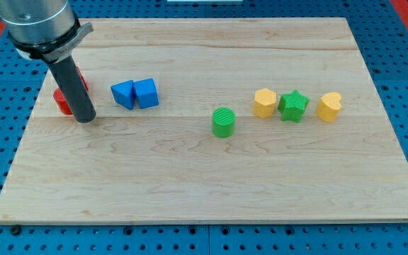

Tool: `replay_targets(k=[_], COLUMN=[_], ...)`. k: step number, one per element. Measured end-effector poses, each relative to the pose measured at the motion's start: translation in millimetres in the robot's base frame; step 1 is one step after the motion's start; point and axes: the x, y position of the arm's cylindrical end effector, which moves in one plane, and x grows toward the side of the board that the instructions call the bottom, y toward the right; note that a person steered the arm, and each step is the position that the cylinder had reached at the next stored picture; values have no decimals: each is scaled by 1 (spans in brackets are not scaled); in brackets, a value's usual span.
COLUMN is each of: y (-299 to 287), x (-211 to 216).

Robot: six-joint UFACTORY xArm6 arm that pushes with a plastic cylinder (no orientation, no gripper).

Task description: Move the blue cube to the bottom left of the board

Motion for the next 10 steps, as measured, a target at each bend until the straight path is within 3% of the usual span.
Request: replay_targets(k=[4,5,6,7,8,10], y=[51,95,148,149,105,63], x=[-1,-1,-33,-68,-77,-49])
